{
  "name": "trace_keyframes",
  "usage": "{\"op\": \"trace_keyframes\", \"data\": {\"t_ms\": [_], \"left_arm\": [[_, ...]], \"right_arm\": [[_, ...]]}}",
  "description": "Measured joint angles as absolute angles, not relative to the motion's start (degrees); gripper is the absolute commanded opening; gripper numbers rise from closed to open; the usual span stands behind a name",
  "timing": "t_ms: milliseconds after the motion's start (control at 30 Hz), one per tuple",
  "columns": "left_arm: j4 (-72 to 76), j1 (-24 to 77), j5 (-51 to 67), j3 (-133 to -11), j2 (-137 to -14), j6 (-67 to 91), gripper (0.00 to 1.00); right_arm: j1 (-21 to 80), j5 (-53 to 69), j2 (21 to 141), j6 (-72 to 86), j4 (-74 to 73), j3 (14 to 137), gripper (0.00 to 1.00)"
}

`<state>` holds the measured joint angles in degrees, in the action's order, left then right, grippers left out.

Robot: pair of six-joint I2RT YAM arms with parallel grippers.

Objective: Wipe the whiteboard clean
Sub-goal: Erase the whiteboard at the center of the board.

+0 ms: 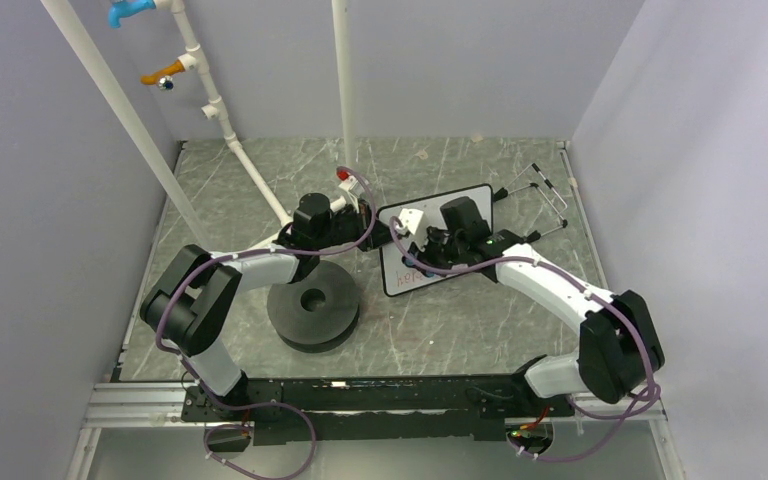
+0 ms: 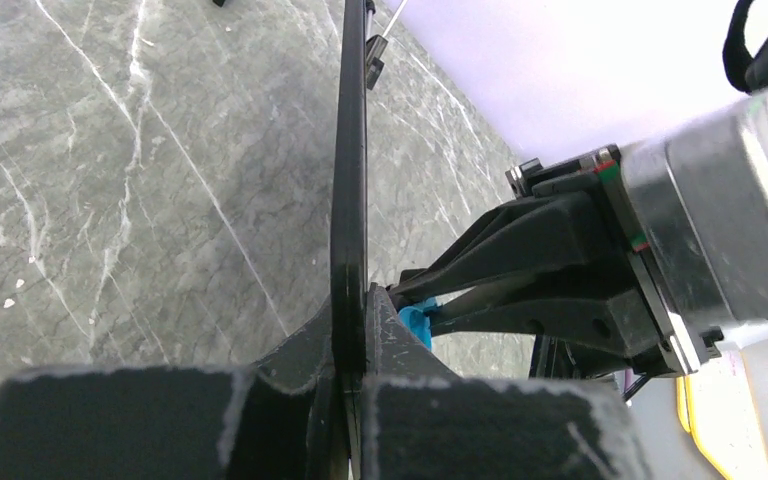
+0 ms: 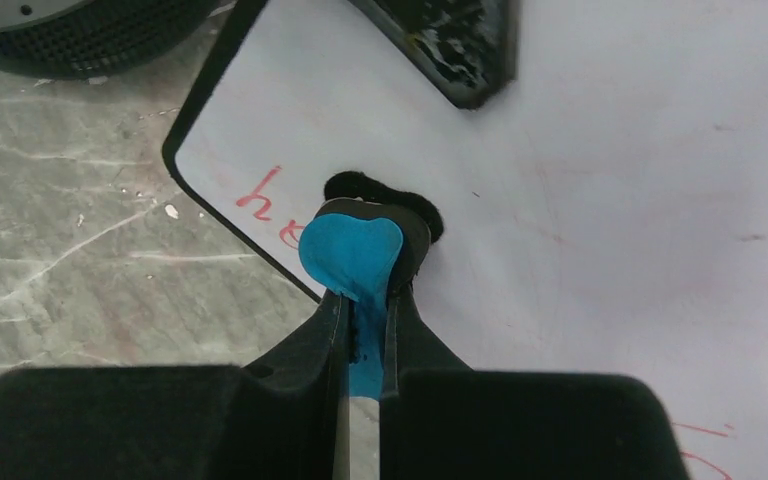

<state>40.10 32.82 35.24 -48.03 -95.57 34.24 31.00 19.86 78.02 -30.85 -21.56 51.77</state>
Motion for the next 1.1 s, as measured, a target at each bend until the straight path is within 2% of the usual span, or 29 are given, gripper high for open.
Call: {"op": "trace_keyframes", "data": {"t_ms": [100,367,633,900,1100], "left_arm": [[39.9,32.8,35.5,-48.0,-95.5,34.1,0.0],[39.6,33.3,36.5,-48.1,-95.5,34.6,0.0],[39.1,33.6,36.4,-48.1,-95.5,35.6,0.0],[38.7,33.5,36.3,-48.1,-95.4,35.6,0.0],[38.5,33.3,36.2,-48.1,-95.3,35.6,0.0]], "right_arm": [[29.2,20.8,78.1,-29.8,-21.8,52.0,0.0],[15.6,18.6,75.0,-26.1,-19.9,52.6,0.0],[15.7,17.6,75.3,-26.9,-19.5,52.9,0.0],[25.2,22.7,75.9,-34.5,-25.0,52.9,0.0],[17.3,22.3,75.9,-30.3,-23.7,52.9,0.0]]}}
